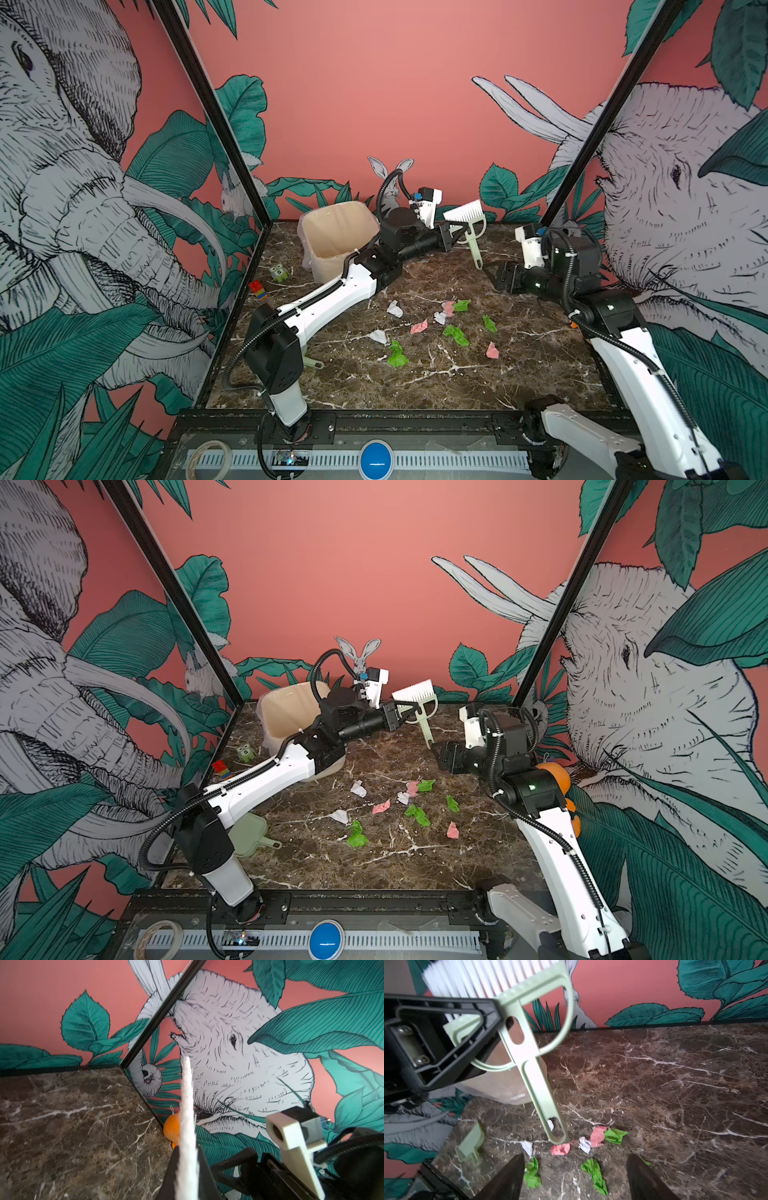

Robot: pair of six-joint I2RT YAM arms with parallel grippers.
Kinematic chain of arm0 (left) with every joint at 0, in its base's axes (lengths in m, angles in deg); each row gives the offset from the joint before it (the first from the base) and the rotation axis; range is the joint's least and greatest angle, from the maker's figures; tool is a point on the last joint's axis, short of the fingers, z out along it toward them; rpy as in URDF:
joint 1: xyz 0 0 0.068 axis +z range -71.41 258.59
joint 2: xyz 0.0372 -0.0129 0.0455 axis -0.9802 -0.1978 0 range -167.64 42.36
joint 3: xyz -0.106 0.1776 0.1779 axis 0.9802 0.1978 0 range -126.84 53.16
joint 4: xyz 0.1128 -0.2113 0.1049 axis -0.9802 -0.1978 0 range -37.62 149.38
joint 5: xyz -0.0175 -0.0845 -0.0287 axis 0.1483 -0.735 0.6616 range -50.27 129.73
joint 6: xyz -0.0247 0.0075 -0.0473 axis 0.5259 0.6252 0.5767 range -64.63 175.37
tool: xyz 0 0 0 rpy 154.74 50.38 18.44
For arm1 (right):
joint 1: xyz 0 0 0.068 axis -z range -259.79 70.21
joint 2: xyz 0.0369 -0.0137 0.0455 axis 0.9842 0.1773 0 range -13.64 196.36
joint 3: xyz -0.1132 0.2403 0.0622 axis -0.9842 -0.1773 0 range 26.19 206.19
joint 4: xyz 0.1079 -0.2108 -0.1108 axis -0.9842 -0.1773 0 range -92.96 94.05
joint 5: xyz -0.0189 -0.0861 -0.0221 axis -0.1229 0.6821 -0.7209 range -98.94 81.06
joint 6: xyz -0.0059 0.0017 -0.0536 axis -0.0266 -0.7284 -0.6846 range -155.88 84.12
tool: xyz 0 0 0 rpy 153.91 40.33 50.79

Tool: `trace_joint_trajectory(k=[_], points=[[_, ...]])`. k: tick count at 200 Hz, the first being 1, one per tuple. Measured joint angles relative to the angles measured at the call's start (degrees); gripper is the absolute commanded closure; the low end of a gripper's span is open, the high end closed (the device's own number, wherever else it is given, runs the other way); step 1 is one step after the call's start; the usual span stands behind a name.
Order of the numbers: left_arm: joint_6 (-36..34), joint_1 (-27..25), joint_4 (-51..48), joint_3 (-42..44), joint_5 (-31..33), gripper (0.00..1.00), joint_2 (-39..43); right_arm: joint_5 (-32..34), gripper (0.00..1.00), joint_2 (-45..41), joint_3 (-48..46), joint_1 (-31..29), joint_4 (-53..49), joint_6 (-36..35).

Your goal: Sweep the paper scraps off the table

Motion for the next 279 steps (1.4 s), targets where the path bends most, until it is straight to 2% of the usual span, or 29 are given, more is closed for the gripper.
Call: trace_joint_trajectory(k=[36, 65, 106, 140, 169, 194, 256, 279], points=[[6.3, 1.6, 9.9, -6.8, -0.7, 1.00, -6.5, -13.1, 0.16, -1.0, -7.8, 5.1, 16.8, 11.2], [10.3, 1.9, 13.9, -9.5, -1.5, 1.00, -9.4, -21.6, 0.18, -0.4, -14.7, 10.1, 38.2, 26.4], [13.0, 1.7, 17.1, -9.6, -2.1, 1.00, -9.4, -27.0, 0.21, 4.9, -19.2, 12.6, 67.0, 45.0], [13.9, 1.4, 18.0, -9.6, -2.1, 1.00, -9.4, -29.3, 0.27, 8.2, -19.5, 12.6, 80.8, 53.6], [14.5, 1.1, 18.9, -9.6, -2.1, 1.00, -9.4, -30.2, 0.39, 8.7, -19.5, 12.6, 86.2, 57.2], [15.0, 0.7, 20.2, -9.6, -1.9, 1.00, -9.4, -30.6, 0.45, 8.9, -19.5, 12.7, 88.1, 58.8], [15.4, 0.2, 20.9, -9.6, -2.0, 1.00, -9.4, -30.7, 0.50, 9.0, -19.9, 12.4, 88.9, 59.4], [15.4, 0.1, 20.9, -9.6, -1.9, 1.00, -9.4, -30.7, 0.55, 9.4, -19.9, 12.3, 89.0, 59.4]])
